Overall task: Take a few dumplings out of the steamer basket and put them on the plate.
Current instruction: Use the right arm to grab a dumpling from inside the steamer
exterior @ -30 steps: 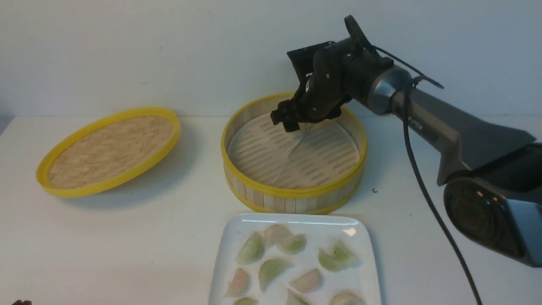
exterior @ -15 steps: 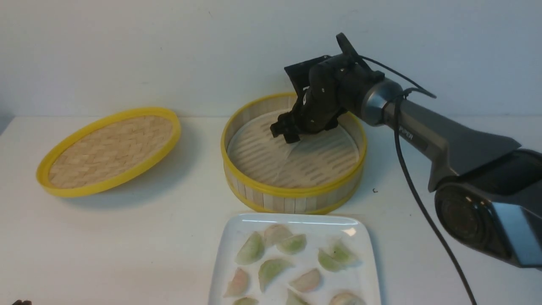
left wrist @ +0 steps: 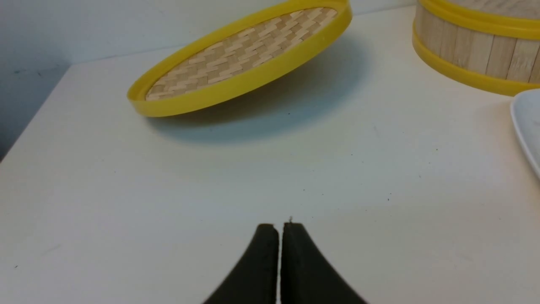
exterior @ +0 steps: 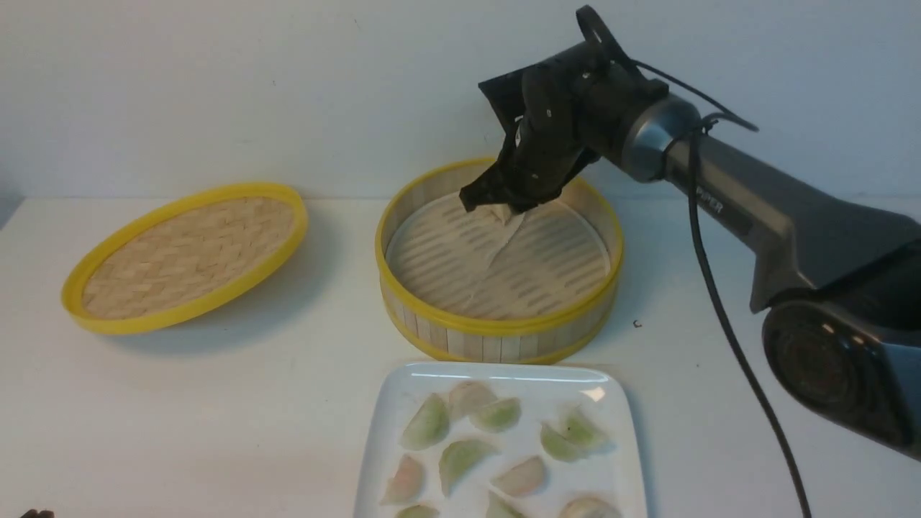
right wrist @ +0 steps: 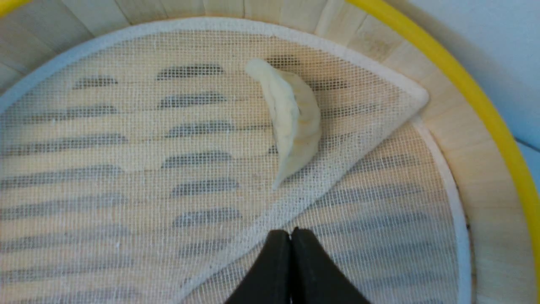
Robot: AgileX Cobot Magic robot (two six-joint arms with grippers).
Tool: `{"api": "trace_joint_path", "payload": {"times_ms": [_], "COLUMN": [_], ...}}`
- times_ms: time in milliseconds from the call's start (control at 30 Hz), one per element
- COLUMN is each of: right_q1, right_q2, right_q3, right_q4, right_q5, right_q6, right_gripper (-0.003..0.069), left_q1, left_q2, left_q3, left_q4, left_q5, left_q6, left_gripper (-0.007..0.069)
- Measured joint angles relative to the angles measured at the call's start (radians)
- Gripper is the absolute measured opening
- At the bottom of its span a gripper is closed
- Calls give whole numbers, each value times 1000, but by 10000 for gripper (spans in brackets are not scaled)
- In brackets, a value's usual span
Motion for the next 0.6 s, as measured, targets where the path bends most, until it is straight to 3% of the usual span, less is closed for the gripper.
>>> {"api": "trace_joint_path", "payload": {"times_ms": [200, 400, 600], "right_q1": [11, 12, 13], "right_q2": [-25, -21, 13], "right_q3": [-1, -1, -1], "right_q4": [-17, -5, -6], "right_q5": [82, 5, -155], "right_q6": [-1, 2, 3], "right_gripper": [-13, -2, 111], "left_q1": [0, 0, 0], "left_q2": [0, 0, 0], "left_q3": [0, 0, 0], "left_q4": [0, 0, 0], "left_q5": [0, 0, 0], "left_q6": [0, 0, 0], "left_gripper": [-6, -6, -6]}}
